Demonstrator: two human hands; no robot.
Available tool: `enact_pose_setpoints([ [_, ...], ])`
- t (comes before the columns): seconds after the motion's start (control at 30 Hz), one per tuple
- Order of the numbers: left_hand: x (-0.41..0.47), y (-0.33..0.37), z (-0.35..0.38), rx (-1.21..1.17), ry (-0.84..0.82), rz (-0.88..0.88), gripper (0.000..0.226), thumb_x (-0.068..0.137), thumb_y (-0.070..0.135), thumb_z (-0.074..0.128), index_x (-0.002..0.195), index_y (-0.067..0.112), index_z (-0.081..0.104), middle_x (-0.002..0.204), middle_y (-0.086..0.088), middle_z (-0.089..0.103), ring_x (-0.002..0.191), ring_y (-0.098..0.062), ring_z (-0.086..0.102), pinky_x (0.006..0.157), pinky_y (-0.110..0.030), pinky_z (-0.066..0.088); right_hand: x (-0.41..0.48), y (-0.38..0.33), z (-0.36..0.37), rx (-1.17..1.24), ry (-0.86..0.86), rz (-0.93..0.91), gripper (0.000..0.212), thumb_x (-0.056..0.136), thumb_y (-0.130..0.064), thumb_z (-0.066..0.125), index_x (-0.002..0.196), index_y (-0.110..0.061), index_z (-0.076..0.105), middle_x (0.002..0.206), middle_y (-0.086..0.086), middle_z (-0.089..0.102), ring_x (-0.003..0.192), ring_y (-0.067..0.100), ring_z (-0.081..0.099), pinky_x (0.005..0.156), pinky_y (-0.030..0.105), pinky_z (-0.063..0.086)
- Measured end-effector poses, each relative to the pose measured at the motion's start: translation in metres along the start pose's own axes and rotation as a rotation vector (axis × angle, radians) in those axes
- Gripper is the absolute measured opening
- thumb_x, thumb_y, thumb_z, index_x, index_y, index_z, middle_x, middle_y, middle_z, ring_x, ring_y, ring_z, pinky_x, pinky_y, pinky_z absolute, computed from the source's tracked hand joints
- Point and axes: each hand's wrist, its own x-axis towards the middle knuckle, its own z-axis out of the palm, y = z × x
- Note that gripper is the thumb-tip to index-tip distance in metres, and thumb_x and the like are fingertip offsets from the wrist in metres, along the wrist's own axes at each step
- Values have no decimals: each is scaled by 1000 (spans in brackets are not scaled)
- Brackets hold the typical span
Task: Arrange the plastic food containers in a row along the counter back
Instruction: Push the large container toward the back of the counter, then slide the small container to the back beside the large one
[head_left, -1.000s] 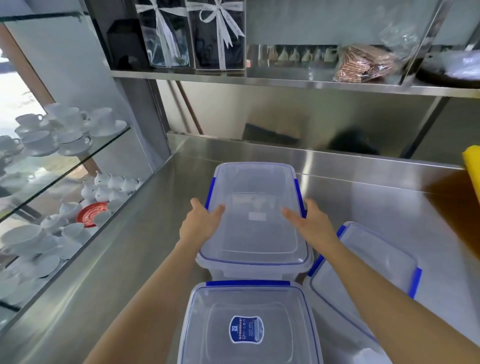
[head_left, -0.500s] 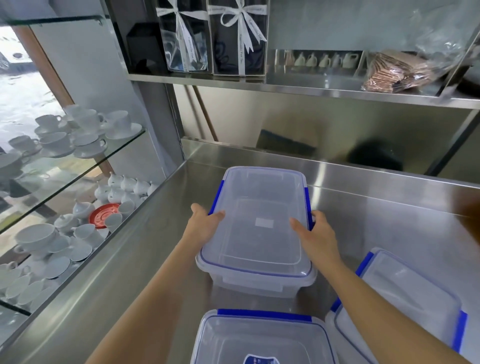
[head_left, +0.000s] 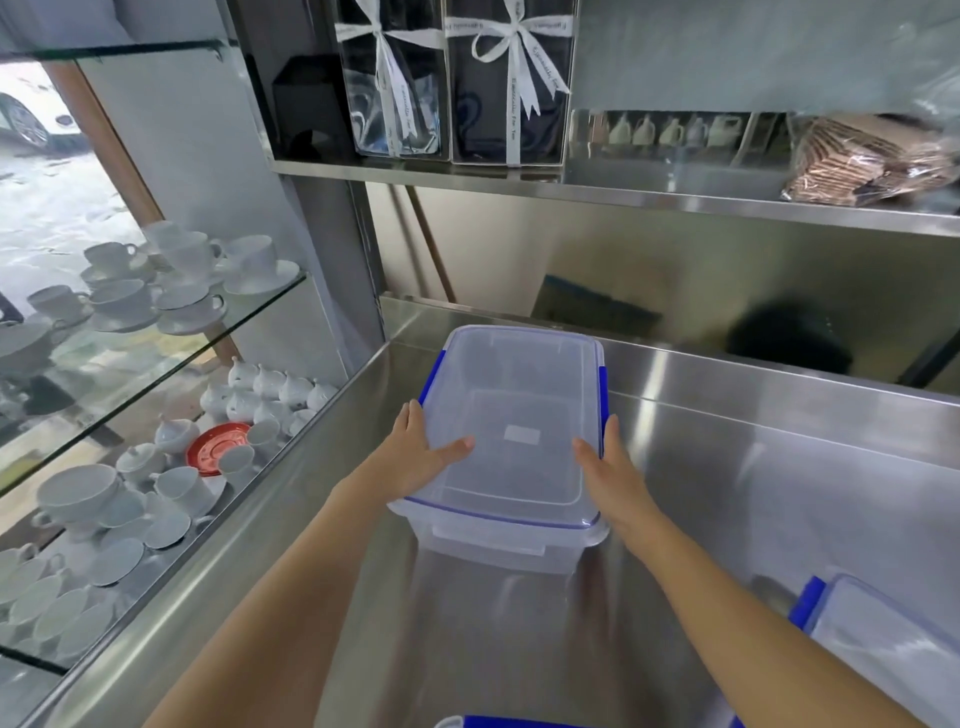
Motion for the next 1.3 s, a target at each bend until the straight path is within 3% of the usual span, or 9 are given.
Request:
enact_pose_setpoints([
  [0.27,14,-1,-6,275,102,26,92,82,69,37,150,17,5,157,-3,21,135,-28,39,103,-45,40,19,-6,11,-45,9,-28,64,98,-36,34,149,-21,-1,156,4,22,140,28,30,109,46,33],
  [0.37,8,4,-8,547,278,28,79,84,70,29,140,14,30,135,-6,51,115,-30,56,90,-43,44,23,-10,11,-131,13,-30,67,97,-40,33,149,-20,-3,157,3,19,140,29,30,110,47,33],
  [0.43,4,6,-6,693,412,102,63,89,61,28,122,12,48,119,-7,61,106,-29,59,93,-41,41,20,-11,9,-204,38,-18,71,95,-47,32,149,-20,-3,157,4,21,140,31,32,111,50,33],
  [0.5,-2,7,-3,746,485,178,55,92,53,30,118,11,54,120,-7,63,110,-28,58,102,-41,38,12,-10,6,-246,72,-27,75,92,-52,35,150,-20,-1,157,5,23,139,32,34,110,52,34],
  [0.63,-22,21,10,645,497,303,57,92,51,36,134,14,44,145,-8,46,133,-26,42,114,-39,25,-10,-4,-10,-284,110,-68,77,91,-51,40,150,-19,0,159,6,17,142,29,28,113,48,30],
  [0.9,-76,84,87,466,229,574,61,90,49,45,140,14,37,145,-4,46,133,-24,41,110,-35,28,-69,28,-71,-394,260,-129,73,92,-44,47,149,-14,13,155,9,26,141,28,29,112,41,26],
  [1.03,-104,106,139,320,-147,512,78,85,54,52,146,18,22,151,-8,37,136,-27,39,109,-42,35,-105,53,-105,-537,486,-44,61,93,-38,46,143,-7,28,143,19,41,131,35,39,107,45,25],
  [1.13,-122,116,169,170,-443,346,89,81,53,60,149,23,10,154,-9,31,137,-26,38,95,-29,36,-130,76,-125,-594,600,56,55,92,-35,47,137,-7,36,138,18,44,126,35,41,104,45,27],
  [1.3,-132,120,194,127,-612,253,89,82,42,62,149,20,8,148,-9,40,126,-25,48,94,-31,38,-163,104,-154,-511,767,289,61,83,-30,58,136,-13,34,154,13,20,135,34,27,107,47,23],
])
